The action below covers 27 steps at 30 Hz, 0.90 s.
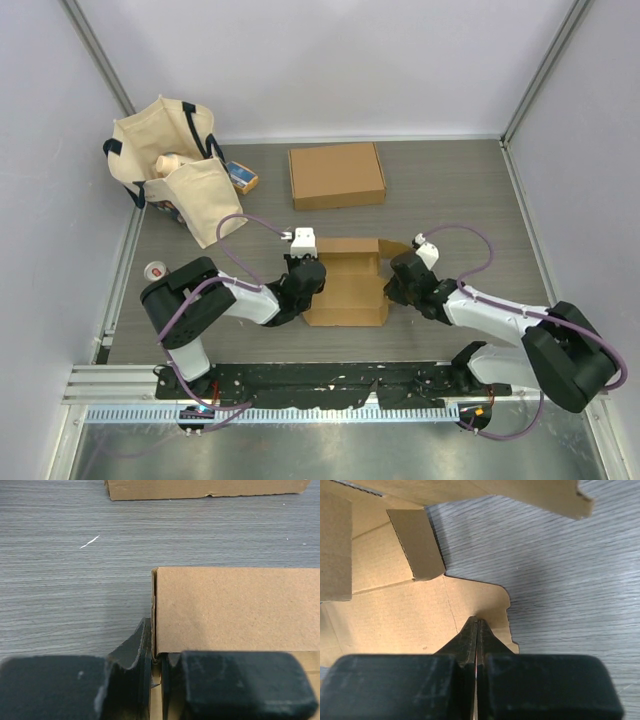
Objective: Fold the paper box
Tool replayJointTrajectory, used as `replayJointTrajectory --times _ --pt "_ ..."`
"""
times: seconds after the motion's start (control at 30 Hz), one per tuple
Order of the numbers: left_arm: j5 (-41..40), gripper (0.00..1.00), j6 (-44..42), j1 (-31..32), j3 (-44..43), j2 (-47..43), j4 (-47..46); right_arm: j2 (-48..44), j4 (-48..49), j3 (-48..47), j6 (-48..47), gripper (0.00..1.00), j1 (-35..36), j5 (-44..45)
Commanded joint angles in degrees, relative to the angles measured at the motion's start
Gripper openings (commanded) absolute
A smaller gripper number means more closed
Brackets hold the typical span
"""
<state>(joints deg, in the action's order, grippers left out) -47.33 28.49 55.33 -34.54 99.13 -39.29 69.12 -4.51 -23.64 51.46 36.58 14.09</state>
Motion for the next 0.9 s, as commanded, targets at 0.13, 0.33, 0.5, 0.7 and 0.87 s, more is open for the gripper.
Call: replayJointTrajectory --times 0.13,0.33,0.5,0.7,0.87 --pt "-2.2 0.0 0.0 0.0 -0.3 -1.2 -1.8 -8.3 -16.3 -14.0 -11.9 0.13 -0.1 3.8" --pt "-2.9 0.0 -1.4 0.0 -0.3 -1.0 -2.4 -0.7 -45.5 -38.7 -27.5 0.57 -9.3 -3.3" --pt "-2.9 0.0 -1.7 0.0 -0.3 -1.3 -2.7 5.7 -48.2 -45.9 -35.2 0.71 -15.4 -7.2" --pt "-2.6 0.0 -1.9 0.0 0.0 -2.2 -2.6 11.0 -43.9 -43.2 -39.9 0.67 -16.4 -15.5" --pt "-2.5 0.0 -2.2 0.0 -0.1 -1.8 -3.1 11.2 -40.2 -39.9 -41.2 0.53 -16.4 -14.4"
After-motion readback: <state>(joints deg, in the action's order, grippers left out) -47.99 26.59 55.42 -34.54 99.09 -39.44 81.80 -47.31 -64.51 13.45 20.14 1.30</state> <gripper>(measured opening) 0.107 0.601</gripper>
